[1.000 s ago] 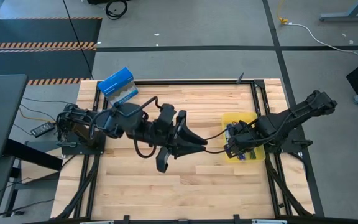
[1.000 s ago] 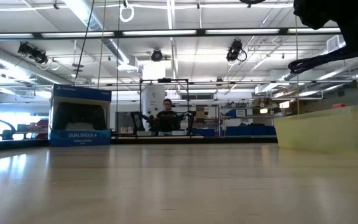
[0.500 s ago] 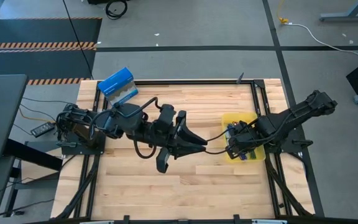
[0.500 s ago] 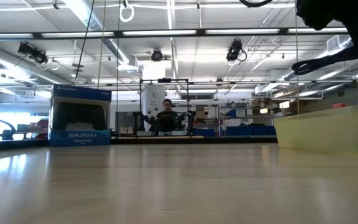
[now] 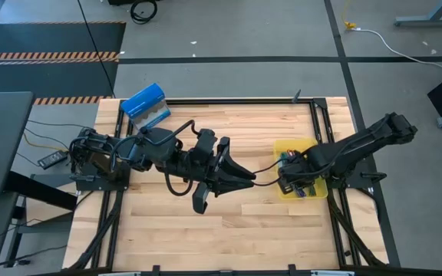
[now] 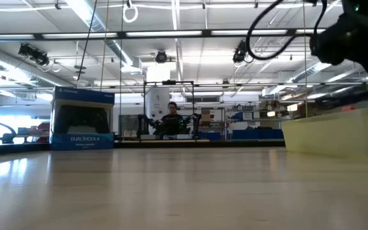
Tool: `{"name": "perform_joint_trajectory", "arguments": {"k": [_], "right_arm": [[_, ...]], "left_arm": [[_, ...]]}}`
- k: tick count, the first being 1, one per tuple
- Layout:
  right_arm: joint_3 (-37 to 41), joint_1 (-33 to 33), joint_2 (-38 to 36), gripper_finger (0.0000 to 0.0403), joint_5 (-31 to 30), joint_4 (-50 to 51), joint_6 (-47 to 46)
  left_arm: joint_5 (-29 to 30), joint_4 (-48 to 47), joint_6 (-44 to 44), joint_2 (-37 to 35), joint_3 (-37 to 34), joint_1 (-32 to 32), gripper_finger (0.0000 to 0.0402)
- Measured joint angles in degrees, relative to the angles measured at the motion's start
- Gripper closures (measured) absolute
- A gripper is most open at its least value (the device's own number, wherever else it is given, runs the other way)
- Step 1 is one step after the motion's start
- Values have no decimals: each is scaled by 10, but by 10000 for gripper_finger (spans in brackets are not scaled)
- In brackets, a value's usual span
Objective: Pick and place USB-C Cables
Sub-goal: Put the purple USB cable into the yellow container, then move the yellow container to the center of the table
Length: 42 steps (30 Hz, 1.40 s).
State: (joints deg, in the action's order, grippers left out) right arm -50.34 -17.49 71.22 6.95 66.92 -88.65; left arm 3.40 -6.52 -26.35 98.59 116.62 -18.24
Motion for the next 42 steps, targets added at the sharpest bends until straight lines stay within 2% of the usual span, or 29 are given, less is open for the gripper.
{"name": "perform_joint_trajectory", "arguments": {"k": [8, 14, 19, 27, 30, 33, 36, 39, 42], "right_arm": [[44, 20, 0, 384, -13, -46, 14], [56, 55, 0, 365, -29, -56, 23], [62, 78, 0, 330, -42, -61, 23], [47, 78, -8, 243, -44, -52, 61], [26, 70, -23, 214, -46, -51, 87], [-13, 55, -44, 196, -74, -50, 113], [-61, 36, -63, 189, -126, -50, 138], [-109, 19, -71, 192, -171, -52, 193], [-152, 10, -70, 199, -183, -52, 270]], "left_arm": [[0, -1, -4, 0, 0, 0, 308], [0, -3, -1, 0, 0, 0, 308], [0, -20, 0, 0, 0, 4, 308], [19, -46, 2, 0, 0, 24, 308], [29, -81, 31, -1, 0, 31, 308], [87, -163, 52, -11, -1, 33, 308], [134, -229, 77, -31, -1, 33, 308], [134, -251, 105, -51, 0, 40, 308], [134, -272, 116, -69, 0, 47, 308]]}}
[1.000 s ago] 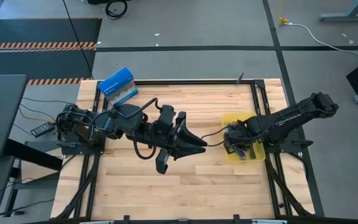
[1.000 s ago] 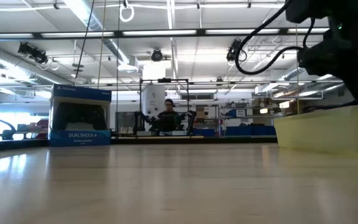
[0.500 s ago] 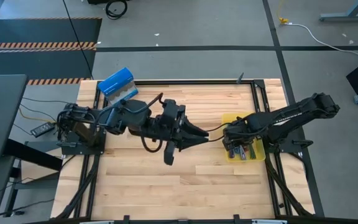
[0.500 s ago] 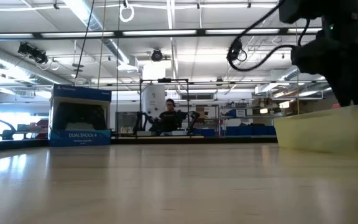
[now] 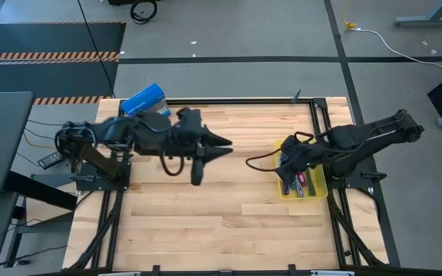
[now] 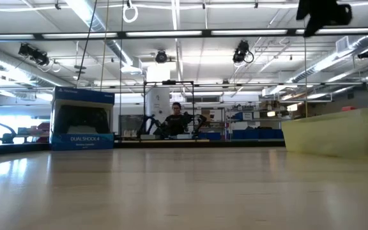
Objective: Pick and place USB-C Cables
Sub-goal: Move the yellow container to the center of the table
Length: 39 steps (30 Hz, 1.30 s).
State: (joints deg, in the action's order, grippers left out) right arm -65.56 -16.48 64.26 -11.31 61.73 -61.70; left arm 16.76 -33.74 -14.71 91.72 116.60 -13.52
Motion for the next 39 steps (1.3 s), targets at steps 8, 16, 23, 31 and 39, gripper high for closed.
{"name": "perform_joint_trajectory", "arguments": {"k": [8, 16, 23, 31, 39], "right_arm": [[-31, 21, 13, 217, 1, 29, 4], [70, 94, 66, 232, 100, 36, -81], [106, 124, 125, 233, 135, -22, -88], [107, 153, 204, 234, 146, -60, -70], [107, 159, 260, 251, 164, -79, -44]], "left_arm": [[-1, -57, -4, -36, 1, 6, 308], [0, -40, -73, -43, 0, -4, 308], [0, 2, -72, -45, 0, -17, 308], [1, 2, -72, -45, 0, -18, 308], [1, 2, -76, -45, 0, -22, 308]]}}
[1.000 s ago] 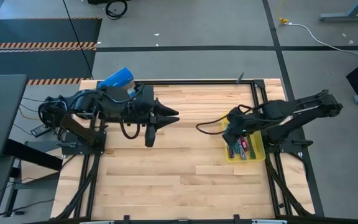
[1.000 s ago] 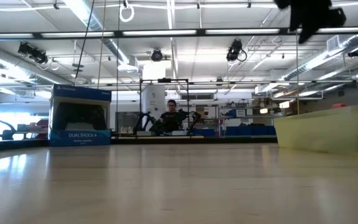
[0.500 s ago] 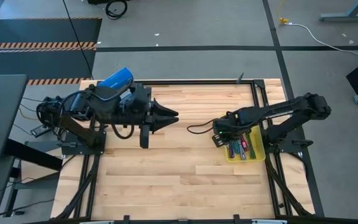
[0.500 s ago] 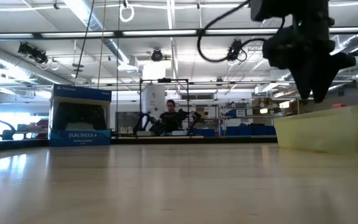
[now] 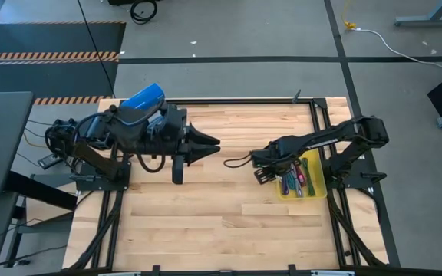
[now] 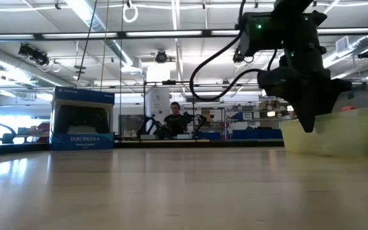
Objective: Pick and place USB-C Cables
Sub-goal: Move the yellow container to the center of the table
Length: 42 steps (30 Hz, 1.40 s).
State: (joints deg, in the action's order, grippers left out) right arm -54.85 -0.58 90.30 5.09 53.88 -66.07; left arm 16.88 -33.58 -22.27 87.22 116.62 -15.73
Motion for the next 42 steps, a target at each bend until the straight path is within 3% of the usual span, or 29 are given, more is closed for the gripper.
{"name": "perform_joint_trajectory", "arguments": {"k": [10, 29, 42], "right_arm": [[0, 0, 6, 390, -3, -43, 49], [-20, -26, 6, 400, -9, -134, 187], [-30, -27, 6, 400, -14, -164, 326]], "left_arm": [[-1, 5, -8, 0, 0, -3, 308], [0, 60, -6, 0, 0, -25, 308], [0, 75, -5, 3, 0, 5, 308]]}}
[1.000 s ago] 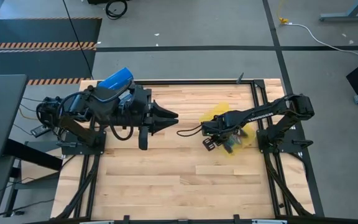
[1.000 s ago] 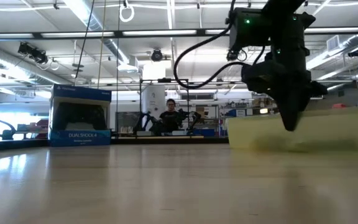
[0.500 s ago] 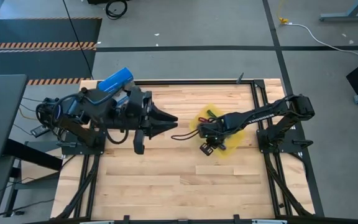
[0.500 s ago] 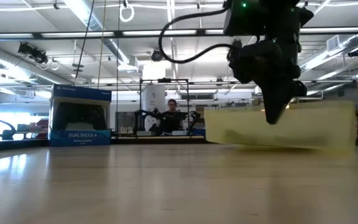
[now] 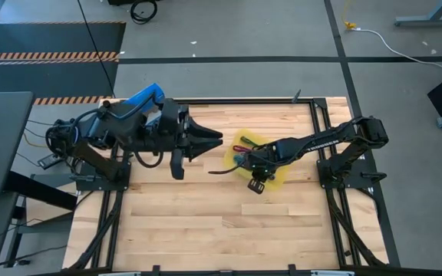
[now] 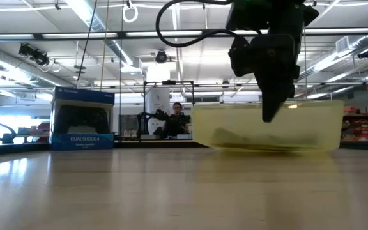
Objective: Pick and place USB-C Cables
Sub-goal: Move the yellow container to the center of the table
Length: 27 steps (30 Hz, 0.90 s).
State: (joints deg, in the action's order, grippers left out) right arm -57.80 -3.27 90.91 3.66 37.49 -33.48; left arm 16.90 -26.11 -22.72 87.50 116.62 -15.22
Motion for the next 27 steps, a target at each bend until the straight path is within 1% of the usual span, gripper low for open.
{"name": "perform_joint_trajectory", "arguments": {"k": [5, 10, 15, 20, 25, 27], "right_arm": [[0, 0, 0, 400, -2, -7, 72], [0, 0, 0, 400, -10, -9, 132], [0, -2, 0, 400, 0, -10, 178], [0, -7, 0, 400, 29, -28, 208], [0, -18, 0, 400, 40, -42, 204], [0, -23, 5, 400, 43, -59, 202]], "left_arm": [[0, 2, -6, 1, 0, 9, 308], [0, 1, 27, 1, 0, 10, 308], [2, 16, -19, 1, 0, 19, 308], [30, 16, -50, 6, 0, 17, 308], [78, -5, -35, 33, 0, 15, 308], [88, -1, -38, 47, 0, 16, 308]]}}
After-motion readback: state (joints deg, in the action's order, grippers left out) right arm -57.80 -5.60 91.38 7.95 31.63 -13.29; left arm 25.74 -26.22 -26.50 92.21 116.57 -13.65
